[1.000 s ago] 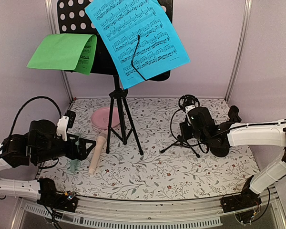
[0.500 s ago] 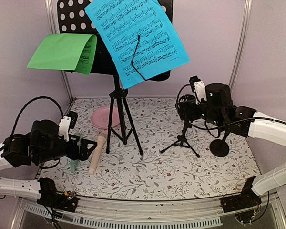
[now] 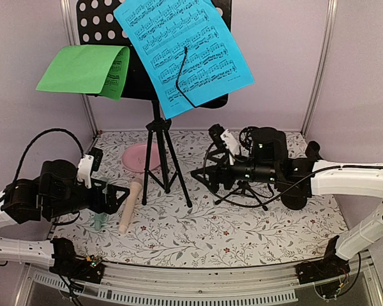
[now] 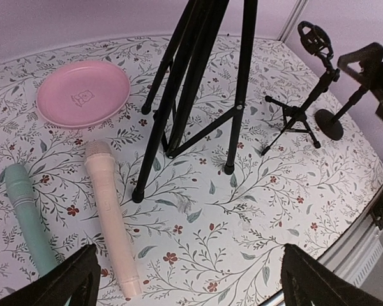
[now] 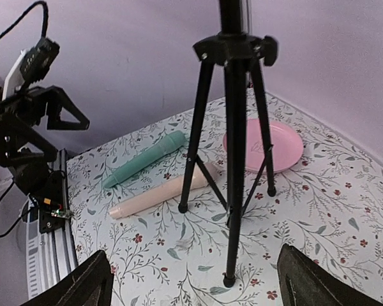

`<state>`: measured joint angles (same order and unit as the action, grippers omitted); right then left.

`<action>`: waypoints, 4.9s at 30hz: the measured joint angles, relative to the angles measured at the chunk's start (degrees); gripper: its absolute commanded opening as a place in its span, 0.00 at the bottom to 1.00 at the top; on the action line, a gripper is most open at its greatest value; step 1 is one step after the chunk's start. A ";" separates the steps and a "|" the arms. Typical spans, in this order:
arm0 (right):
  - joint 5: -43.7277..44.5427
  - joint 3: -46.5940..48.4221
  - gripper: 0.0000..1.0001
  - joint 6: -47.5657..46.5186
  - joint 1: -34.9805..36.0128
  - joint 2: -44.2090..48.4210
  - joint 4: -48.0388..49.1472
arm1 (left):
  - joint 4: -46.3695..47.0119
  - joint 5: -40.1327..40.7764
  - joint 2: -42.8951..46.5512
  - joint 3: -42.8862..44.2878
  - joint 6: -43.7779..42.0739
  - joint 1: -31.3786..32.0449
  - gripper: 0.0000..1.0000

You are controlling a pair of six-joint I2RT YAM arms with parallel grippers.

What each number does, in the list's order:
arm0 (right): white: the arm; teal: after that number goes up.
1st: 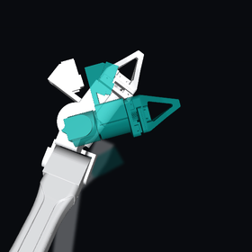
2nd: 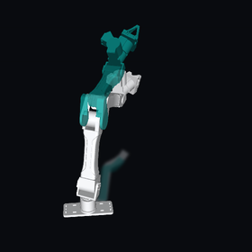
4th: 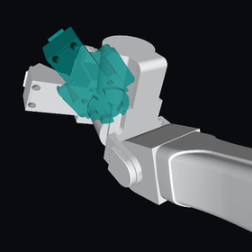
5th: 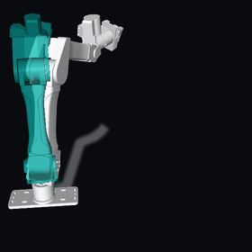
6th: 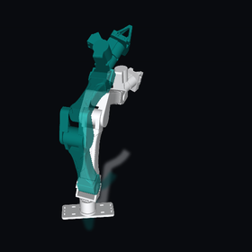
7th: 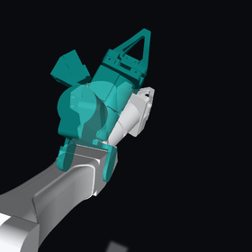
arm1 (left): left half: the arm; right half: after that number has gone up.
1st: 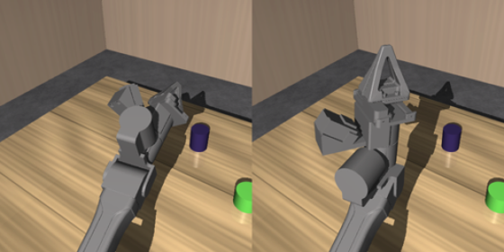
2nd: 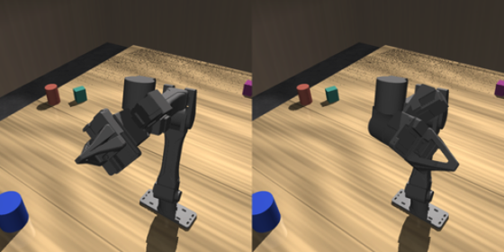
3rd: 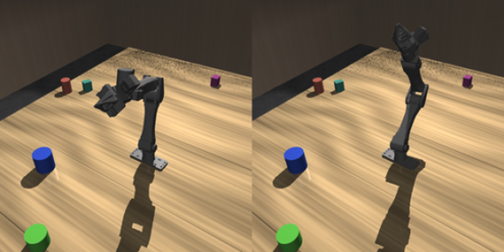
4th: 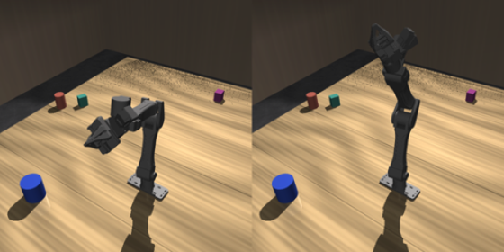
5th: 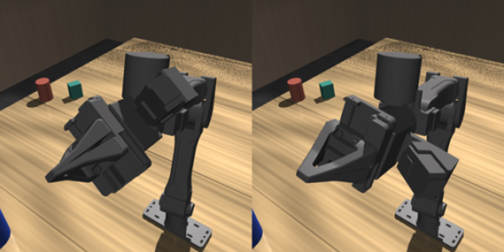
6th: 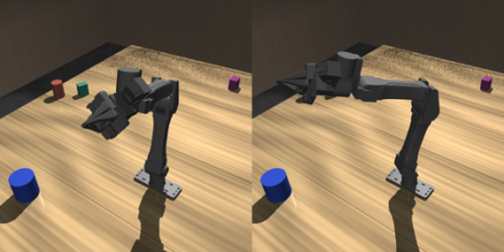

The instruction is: Pack up the instrument practice props

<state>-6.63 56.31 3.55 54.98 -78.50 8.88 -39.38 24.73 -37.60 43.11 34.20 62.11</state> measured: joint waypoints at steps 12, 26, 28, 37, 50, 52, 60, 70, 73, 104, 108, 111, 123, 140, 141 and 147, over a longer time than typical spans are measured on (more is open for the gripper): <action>-1.81 2.51 0.78 -4.17 1.75 -20.94 12.85 | -0.17 -0.35 -4.90 11.87 0.39 0.04 0.98; -1.57 -1.09 0.77 -4.28 1.75 -23.52 23.80 | 15.06 -0.37 4.96 13.22 4.20 0.04 0.99; -1.40 -1.99 0.77 -4.28 1.75 -23.21 24.17 | 19.17 0.68 8.63 9.68 4.92 0.04 0.99; -1.42 -2.38 0.77 -4.26 1.75 -23.04 25.09 | 33.35 1.31 11.80 4.72 4.66 0.09 0.99; -1.70 -2.73 0.77 -2.56 1.75 -23.04 25.44 | 52.81 -0.24 6.80 4.33 1.75 0.04 0.97; -1.73 -2.73 0.77 -2.45 1.75 -23.04 25.44 | 54.62 0.17 5.20 4.50 1.66 0.04 0.96; -1.92 -2.73 0.76 -2.01 1.75 -23.04 25.42 | 60.24 4.70 -3.02 6.14 2.58 0.09 0.93; -2.10 -2.73 0.76 -1.79 2.03 -23.04 25.40 | 65.51 4.50 -13.09 9.55 7.30 -6.88 0.71; -2.10 -2.73 0.76 -1.79 2.03 -23.04 25.40 | 65.70 2.58 -14.34 10.36 9.62 -10.71 0.60; -2.10 -2.54 0.75 -1.90 2.91 -23.08 22.80 | 69.33 -3.93 -17.73 19.41 8.92 -12.90 0.00; -2.10 -2.29 0.75 -1.92 2.99 -23.10 22.36 | 70.20 -6.43 -19.50 22.93 7.21 -12.90 0.00; -2.10 -2.27 0.75 -1.97 3.15 -23.12 22.14 | 70.07 -9.53 -22.01 27.47 5.31 -12.90 0.00; -2.08 -1.51 0.75 -2.32 3.50 -24.04 21.51 | 68.50 -21.57 -30.21 44.11 -0.79 -12.90 0.00; -2.05 -0.44 0.75 -2.54 4.11 -25.03 20.63 | 65.55 -27.56 -29.62 52.87 -5.07 -12.87 0.00; -2.05 -0.44 0.75 -2.54 4.15 -25.03 20.61 | 64.94 -28.04 -29.53 53.40 -5.09 -12.87 0.00; -2.03 -0.33 0.75 -3.45 4.28 -25.29 20.48 | 61.16 -31.63 -29.62 57.86 -5.27 -12.87 0.00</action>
<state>-8.67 55.99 0.10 59.27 -103.79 29.36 21.78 -6.90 -67.22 100.97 28.93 49.23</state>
